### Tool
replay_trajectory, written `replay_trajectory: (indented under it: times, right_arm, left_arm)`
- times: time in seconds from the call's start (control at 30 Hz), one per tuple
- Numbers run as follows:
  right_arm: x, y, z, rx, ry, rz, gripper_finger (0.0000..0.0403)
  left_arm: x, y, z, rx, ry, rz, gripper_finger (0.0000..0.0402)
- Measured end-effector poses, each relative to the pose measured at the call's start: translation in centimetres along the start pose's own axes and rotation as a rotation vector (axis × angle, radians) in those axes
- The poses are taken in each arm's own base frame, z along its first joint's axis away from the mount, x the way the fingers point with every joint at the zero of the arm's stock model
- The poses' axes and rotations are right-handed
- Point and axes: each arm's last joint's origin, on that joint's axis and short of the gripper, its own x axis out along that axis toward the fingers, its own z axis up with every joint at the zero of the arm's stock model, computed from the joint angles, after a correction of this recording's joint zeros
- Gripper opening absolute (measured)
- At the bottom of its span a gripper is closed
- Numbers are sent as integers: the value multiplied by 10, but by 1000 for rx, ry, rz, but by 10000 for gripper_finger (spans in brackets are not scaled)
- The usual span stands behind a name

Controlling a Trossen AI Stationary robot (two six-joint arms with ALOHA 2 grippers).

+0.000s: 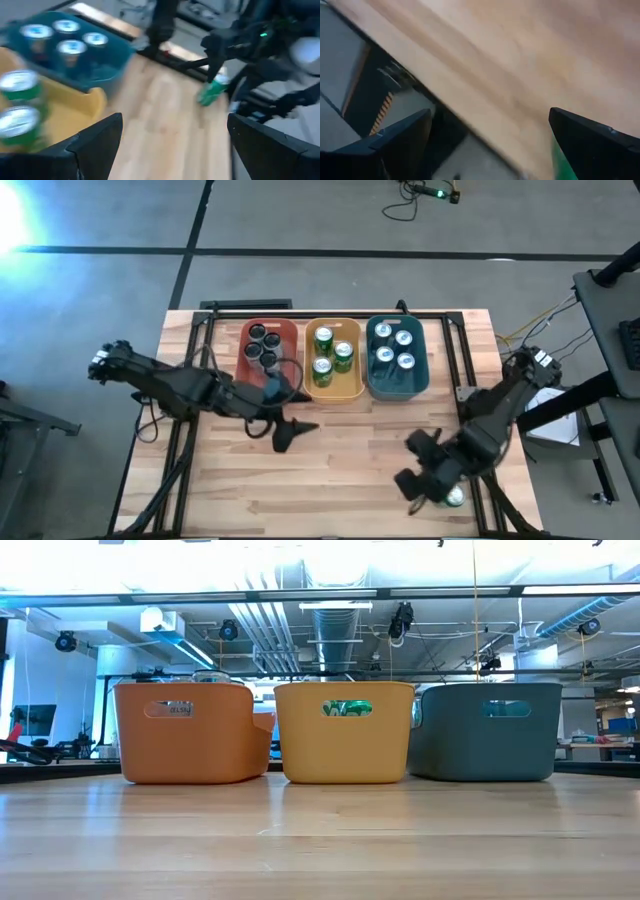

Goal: Sort soda cans
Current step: Put the green soda can into the yellow bin

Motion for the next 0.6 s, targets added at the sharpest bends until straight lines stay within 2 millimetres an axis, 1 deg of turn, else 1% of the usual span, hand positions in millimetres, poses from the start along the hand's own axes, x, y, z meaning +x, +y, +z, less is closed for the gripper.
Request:
replay_trajectory:
  times: [0.1,0.23,0.3,0.43,0.53,0.6]
  right_arm:
    - [-3,-11,-20,147,100,-112,400]
    - [-9,-27,-38,242,163,-286,400]
    - [-11,-32,-42,257,189,-342,400]
    - [-7,-36,-46,258,247,-372,400]
    - [2,-41,-47,248,278,-402,400]
    - [12,-44,-50,249,313,-405,400]
  left_arm:
    - [14,-8,-11,-19,-30,-100,345]
    - [23,-22,-31,-19,-43,-192,345]
    - [23,-28,-41,-23,-46,-218,345]
    - [20,-38,-59,-53,-58,-224,345]
    - [18,-42,-70,-77,-65,-222,345]
    - [17,-45,-76,-97,-72,-233,345]
